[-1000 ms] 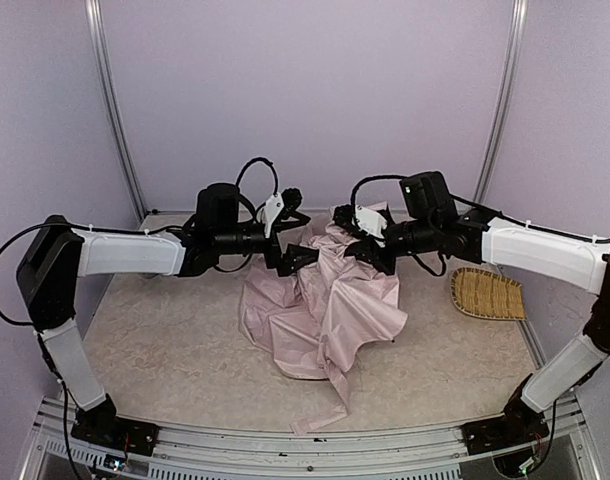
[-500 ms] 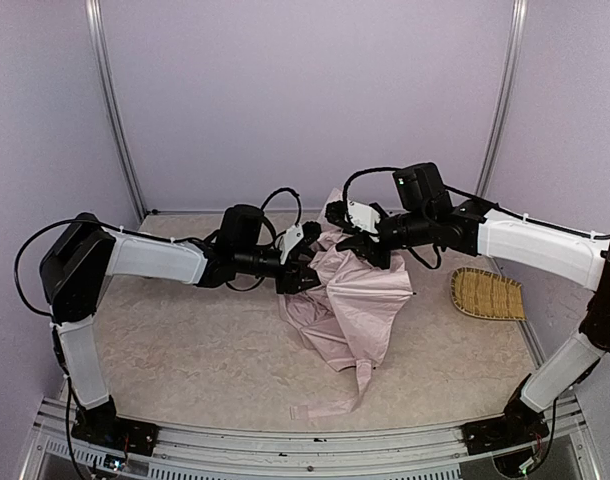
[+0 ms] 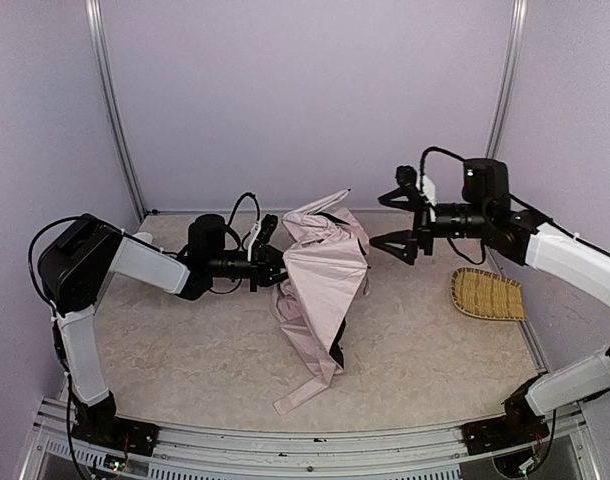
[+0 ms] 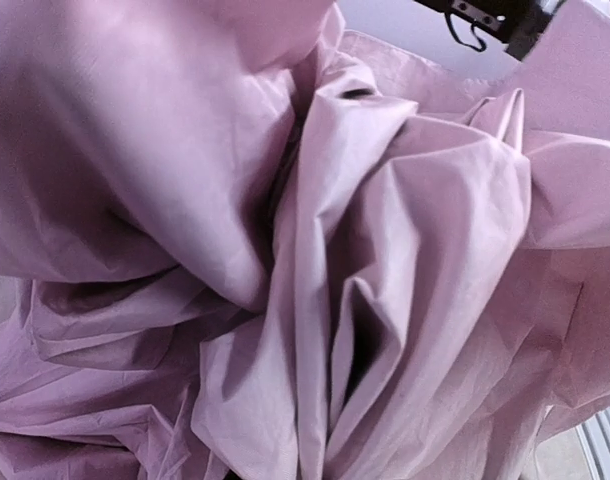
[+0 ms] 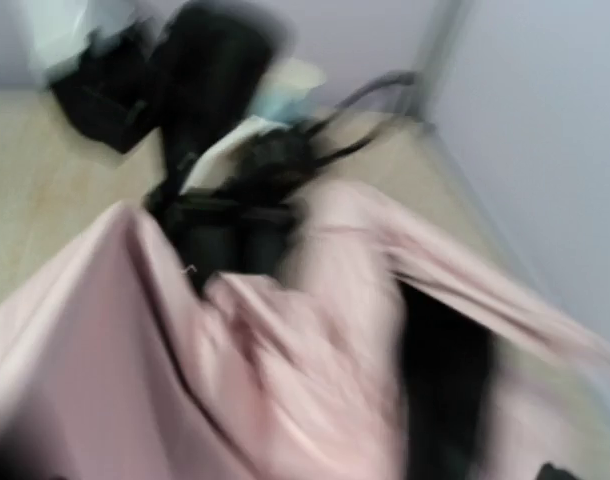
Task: Put away the umbrella
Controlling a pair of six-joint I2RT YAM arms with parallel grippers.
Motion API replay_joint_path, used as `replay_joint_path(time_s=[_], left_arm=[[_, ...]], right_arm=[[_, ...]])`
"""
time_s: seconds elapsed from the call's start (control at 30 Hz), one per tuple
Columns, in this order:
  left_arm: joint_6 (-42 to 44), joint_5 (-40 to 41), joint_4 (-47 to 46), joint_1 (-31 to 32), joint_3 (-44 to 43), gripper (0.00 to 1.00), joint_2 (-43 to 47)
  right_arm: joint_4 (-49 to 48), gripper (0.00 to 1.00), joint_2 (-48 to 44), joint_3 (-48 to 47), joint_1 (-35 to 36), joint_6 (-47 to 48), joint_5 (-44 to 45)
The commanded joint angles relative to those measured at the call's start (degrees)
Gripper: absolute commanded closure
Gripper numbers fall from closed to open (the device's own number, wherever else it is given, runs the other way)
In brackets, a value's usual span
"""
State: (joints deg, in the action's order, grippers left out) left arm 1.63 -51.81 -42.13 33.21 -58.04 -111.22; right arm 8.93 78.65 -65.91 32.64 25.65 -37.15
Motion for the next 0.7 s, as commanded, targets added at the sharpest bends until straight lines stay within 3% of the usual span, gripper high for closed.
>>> replay_joint_path(time_s=[0.0, 0.07, 0.17, 0.23, 0.47, 0.67], left_arm=[[-10.68, -8.94, -17.59, -1.19, 1.96, 1.00, 0.63], [-12.63, -10.68, -19.98, -1.22, 2.45, 1.00, 1.35], [-14.73, -11.21, -22.11, -1.08, 2.78, 1.00, 2.35], [-14.84, -10.94, -22.64, -0.93, 2.89, 1.00, 2.91], [-12.63, -9.42, -20.44, 0.13, 2.55, 1.00, 4.47], [-11.74, -8.29, -19.61, 0.89, 2.54, 1.00, 5.60]], right_arm=[[-18.10, 0.00, -11.52, 11.67, -11.57, -16.05, -15.18], [-20.44, 0.02, -12.10, 15.17, -13.16, -18.70, -12.05], [-19.86, 0.20, -7.65, 16.69, -13.02, -22.11, -10.43], [-20.24, 0.30, -3.30, 16.01, -12.01, -24.45, -14.88], [-26.17, 0.24, 7.16, 13.16, -4.74, -26.65, -19.20], [-29.80, 0.36, 11.37, 12.46, -3.02, -27.17, -20.13]])
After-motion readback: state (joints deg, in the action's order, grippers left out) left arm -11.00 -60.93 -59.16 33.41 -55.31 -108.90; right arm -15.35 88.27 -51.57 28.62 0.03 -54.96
